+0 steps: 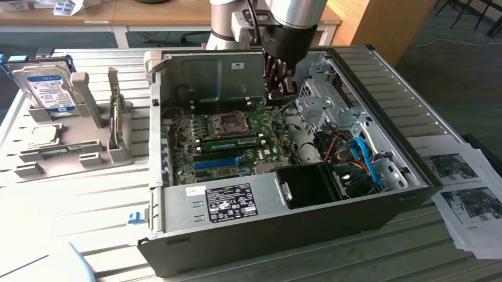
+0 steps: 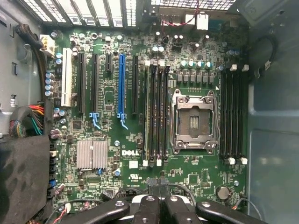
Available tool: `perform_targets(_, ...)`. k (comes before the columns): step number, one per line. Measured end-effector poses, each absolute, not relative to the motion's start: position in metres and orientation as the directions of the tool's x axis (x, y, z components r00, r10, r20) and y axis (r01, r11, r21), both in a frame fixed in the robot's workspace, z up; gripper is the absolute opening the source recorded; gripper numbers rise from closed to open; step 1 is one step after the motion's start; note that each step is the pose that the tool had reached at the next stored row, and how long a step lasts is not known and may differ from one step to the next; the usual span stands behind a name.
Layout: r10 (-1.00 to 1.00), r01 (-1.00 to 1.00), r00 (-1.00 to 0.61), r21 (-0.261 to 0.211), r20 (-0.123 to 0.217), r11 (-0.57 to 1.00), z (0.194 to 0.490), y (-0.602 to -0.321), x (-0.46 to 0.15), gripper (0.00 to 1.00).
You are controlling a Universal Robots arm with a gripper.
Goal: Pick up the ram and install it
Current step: 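Press down the ram until it locks into place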
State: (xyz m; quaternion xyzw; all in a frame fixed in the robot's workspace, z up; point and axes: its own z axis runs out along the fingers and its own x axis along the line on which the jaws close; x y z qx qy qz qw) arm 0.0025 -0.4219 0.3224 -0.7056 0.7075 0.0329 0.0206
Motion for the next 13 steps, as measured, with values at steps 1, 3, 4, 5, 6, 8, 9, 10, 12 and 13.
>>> perform_targets(1,-0.997,-1.0,-0.003,0.017,-0.075,0.002,0.3221,-0.4219,0.0025,0.09)
perform_targets(3,-0.997,-1.0,-0.003,0.017,-0.075,0.002,0.3214,-0.4219,0.0025,0.09)
perform_targets(4,-0.997,-1.0,-0.003,0.017,-0.076,0.002,0.3209,-0.4219,0.0025,0.09)
perform_targets(5,-0.997,-1.0,-0.003,0.017,-0.075,0.002,0.3205,-0.4219,0.0025,0.09)
perform_targets(6,-0.997,-1.0,-0.003,0.017,-0.076,0.002,0.3199,-0.4219,0.0025,0.09)
perform_targets(8,-0.997,-1.0,-0.003,0.017,-0.075,0.002,0.3184,-0.4219,0.0025,0.09)
perform_targets(9,-0.997,-1.0,-0.003,0.017,-0.075,0.002,0.3176,-0.4219,0.0025,0.09)
perform_targets(10,-0.997,-1.0,-0.003,0.017,-0.076,0.002,0.3168,-0.4219,0.0025,0.09)
perform_targets(12,-0.997,-1.0,-0.003,0.017,-0.076,0.002,0.315,-0.4219,0.0025,0.09)
perform_targets(13,-0.997,-1.0,-0.003,0.017,-0.076,0.002,0.3141,-0.4219,0.0025,0.09)
